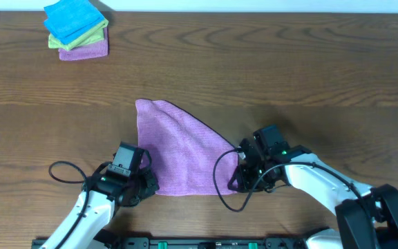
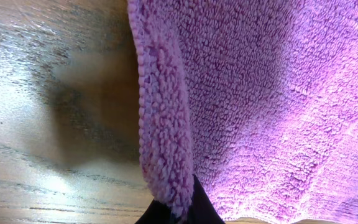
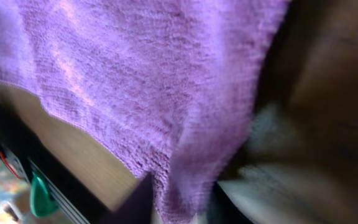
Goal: Fold the cloth
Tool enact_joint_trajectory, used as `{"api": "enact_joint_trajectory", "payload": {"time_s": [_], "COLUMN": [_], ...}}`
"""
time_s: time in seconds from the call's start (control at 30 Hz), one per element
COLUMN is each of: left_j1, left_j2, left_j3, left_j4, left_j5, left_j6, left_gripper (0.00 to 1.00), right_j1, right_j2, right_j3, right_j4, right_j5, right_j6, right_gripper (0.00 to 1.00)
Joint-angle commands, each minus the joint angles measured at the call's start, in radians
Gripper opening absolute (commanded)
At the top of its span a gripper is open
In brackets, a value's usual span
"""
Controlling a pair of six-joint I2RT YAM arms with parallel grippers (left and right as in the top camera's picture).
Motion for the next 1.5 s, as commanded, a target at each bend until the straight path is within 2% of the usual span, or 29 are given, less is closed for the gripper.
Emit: {"api": "enact_joint_trajectory", "payload": {"time_s": [0.0, 0.23, 0.63, 0.77, 1.07, 1.47], "left_j1": [0.001, 0.001, 0.055, 0.076, 0.076, 0.082], "left_j2": [0.003, 0.003, 0.003, 0.002, 0.000, -0.001], "left_j3": [-0.008, 0.069, 0.433, 0.460, 0.463, 0.556], "left_j4": [0.002, -0.007, -0.030, -0.020, 0.161, 0.156], "left_j5": [0.003, 0.008, -0.008, -0.004, 0.111, 0.137], "left_j6": [0.000, 0.013, 0.169, 0.173, 0.180, 0.189], "left_gripper": [0.06, 0.06, 0.06, 0.06, 0.06, 0.05], "right_j1": [0.008, 0.006, -0.060, -0.104, -0.130, -0.134], "right_j2": [0.009, -0.008, -0.039, -0.039, -0.039, -0.049], "right_j3": [-0.007, 0.081, 0.489, 0.555, 0.723, 0.916], "right_j4": [0.005, -0.024, -0.228, -0.256, -0.365, -0.510], "right_j5": [-0.010, -0.020, 0.133, 0.135, 0.160, 0.235], "right_j6": [0.036, 0.046, -0.035, -0.038, -0.094, -0.136], "right_gripper": [0.02, 0.02, 0.02, 0.02, 0.02, 0.02]}}
